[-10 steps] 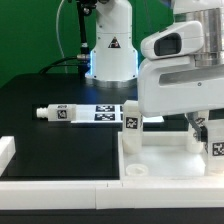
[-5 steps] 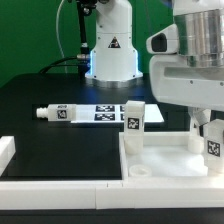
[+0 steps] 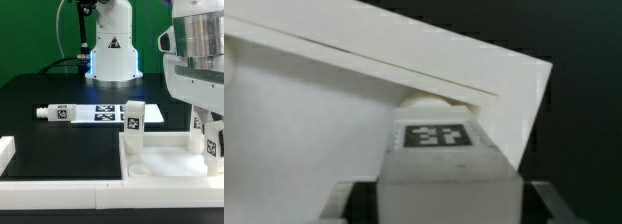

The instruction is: Assemble square table

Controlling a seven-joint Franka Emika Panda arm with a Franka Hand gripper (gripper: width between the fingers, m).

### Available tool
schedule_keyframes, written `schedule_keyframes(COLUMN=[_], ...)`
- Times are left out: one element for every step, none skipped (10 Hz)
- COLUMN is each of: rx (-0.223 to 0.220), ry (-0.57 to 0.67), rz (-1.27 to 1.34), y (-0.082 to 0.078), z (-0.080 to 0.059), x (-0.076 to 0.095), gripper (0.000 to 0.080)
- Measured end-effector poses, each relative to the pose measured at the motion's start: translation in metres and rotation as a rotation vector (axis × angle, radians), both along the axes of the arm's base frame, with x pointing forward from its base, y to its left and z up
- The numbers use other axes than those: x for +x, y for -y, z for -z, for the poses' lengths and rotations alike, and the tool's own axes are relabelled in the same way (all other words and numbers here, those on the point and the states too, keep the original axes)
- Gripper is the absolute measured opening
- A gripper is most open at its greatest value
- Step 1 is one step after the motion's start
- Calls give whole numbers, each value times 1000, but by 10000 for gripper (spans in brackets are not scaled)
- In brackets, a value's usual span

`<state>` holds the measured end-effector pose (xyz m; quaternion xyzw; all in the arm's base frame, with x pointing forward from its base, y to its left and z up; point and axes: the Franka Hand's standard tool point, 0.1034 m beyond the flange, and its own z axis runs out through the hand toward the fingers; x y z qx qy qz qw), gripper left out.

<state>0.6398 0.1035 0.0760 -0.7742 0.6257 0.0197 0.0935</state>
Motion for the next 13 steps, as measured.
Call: schedule_keyframes(rx=[46, 90, 112, 109, 101, 96, 77, 73, 74, 62, 56, 52, 44], ry=[-26, -46, -56, -51, -50, -65, -47, -25, -4, -2, 21, 33, 47], rz=[173, 335, 393, 362, 291, 186, -5, -212, -342, -368, -480, -535, -607], y=[-1, -4, -5, -5, -6, -8, -7, -7, -8, -16, -15, -12, -12], z=[1, 1, 1, 1, 2, 4, 3, 1, -1, -2, -1, 0, 0], x=[0, 1, 1, 1, -1, -6, -7, -5, -2, -4, -4, -4, -4], gripper=[286, 287, 287, 287, 295, 295, 473, 608, 608, 637, 647, 647, 649])
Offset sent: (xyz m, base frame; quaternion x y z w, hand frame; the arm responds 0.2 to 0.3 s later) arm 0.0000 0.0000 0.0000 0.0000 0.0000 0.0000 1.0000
